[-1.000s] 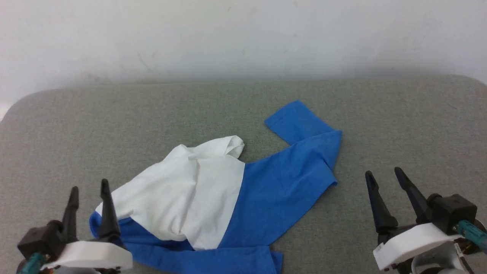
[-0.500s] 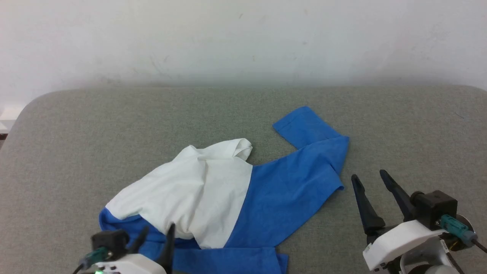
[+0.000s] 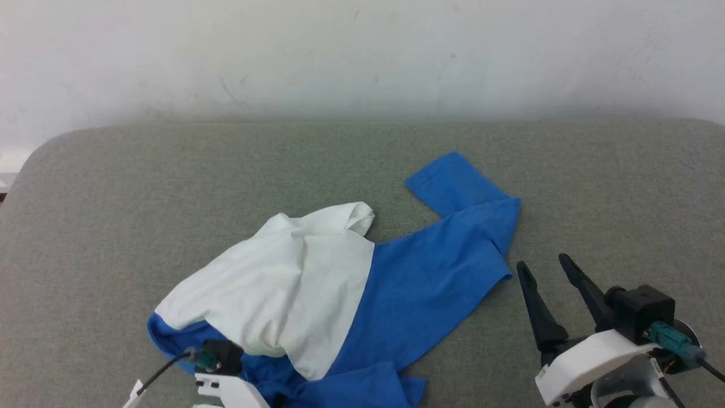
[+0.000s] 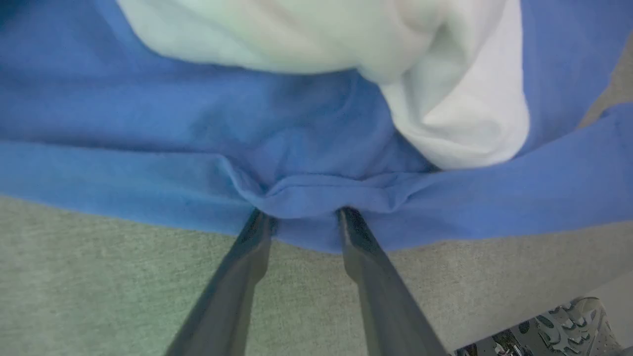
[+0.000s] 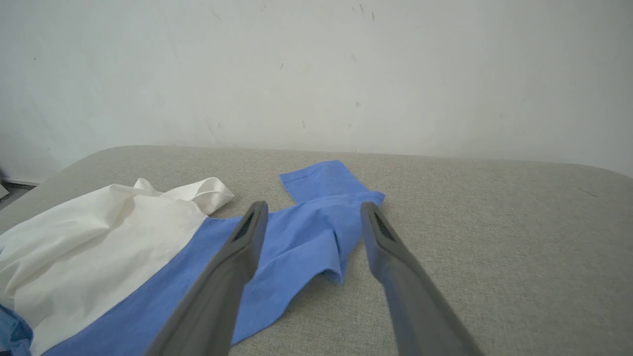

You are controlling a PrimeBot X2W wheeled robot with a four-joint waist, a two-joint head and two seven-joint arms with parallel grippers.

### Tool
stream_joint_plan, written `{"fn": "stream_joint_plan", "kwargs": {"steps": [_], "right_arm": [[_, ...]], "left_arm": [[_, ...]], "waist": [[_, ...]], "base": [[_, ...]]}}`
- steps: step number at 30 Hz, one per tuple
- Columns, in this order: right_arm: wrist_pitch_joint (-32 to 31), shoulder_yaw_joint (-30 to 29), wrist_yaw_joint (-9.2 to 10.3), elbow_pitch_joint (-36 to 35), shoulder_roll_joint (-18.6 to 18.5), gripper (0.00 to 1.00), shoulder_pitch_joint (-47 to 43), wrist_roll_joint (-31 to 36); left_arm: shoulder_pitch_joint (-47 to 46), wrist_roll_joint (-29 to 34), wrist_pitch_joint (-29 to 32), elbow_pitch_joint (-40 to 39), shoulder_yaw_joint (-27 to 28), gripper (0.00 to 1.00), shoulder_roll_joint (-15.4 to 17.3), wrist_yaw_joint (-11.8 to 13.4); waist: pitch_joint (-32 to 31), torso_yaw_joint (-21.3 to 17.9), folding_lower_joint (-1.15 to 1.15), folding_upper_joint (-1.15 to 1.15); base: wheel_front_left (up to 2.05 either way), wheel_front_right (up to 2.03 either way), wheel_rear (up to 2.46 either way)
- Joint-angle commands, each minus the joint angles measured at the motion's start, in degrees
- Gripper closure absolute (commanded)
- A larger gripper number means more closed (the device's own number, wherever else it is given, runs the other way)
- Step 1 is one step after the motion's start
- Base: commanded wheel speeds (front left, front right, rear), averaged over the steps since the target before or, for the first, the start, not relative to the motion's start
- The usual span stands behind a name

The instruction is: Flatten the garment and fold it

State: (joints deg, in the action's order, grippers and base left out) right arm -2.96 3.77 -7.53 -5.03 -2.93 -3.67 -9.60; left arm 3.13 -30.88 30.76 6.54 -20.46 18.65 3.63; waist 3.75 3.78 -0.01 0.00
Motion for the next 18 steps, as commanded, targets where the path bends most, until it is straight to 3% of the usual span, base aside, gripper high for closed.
{"fn": "stream_joint_plan", "kwargs": {"steps": [1, 2, 6, 9, 14, 18], "right_arm": [[0.22, -0.06, 0.04, -0.24, 0.05, 0.00, 0.26, 0.00], [0.27, -0.21, 0.04, -0.23, 0.05, 0.00, 0.26, -0.01], [0.40, -0.64, 0.04, -0.13, 0.05, 0.00, 0.08, -0.10], [0.44, -1.36, 0.04, -0.10, 0.05, 0.00, -0.37, -0.17], [0.22, -2.37, 0.04, -0.38, 0.05, 0.00, -0.85, -0.32], [0.07, -3.00, 0.04, -0.90, 0.05, 0.00, -0.88, -0.18]], "left_arm": [[1.40, -0.58, 2.73, 2.87, -1.94, 0.95, -0.42, -0.40], [1.38, -0.91, 3.07, 2.69, -2.08, 1.00, -0.48, -0.66], [1.56, -1.41, 1.04, 0.17, -0.56, 1.00, -0.16, -0.32], [2.14, -2.14, -3.37, -5.44, 3.54, 1.00, 0.65, 1.17], [5.94, -1.65, -6.86, -15.50, 13.92, 1.00, 5.65, 7.40], [9.70, -2.64, -7.40, -18.91, 23.03, 1.00, 8.64, 12.29]], "waist": [[0.18, -0.21, 0.01, 0.00], [0.18, -0.23, 0.01, 0.00], [-0.07, -0.10, 0.01, 0.00], [-0.44, 0.51, 0.01, 0.00], [-0.78, 1.71, 0.01, 0.00], [-0.36, 2.63, 0.01, 0.00]], "base": [[0.00, 0.00, 0.00], [0.00, 0.00, 0.00], [0.00, 0.00, 0.00], [0.00, 0.00, 0.00], [0.00, 0.00, 0.00], [0.00, 0.00, 0.00]]}}
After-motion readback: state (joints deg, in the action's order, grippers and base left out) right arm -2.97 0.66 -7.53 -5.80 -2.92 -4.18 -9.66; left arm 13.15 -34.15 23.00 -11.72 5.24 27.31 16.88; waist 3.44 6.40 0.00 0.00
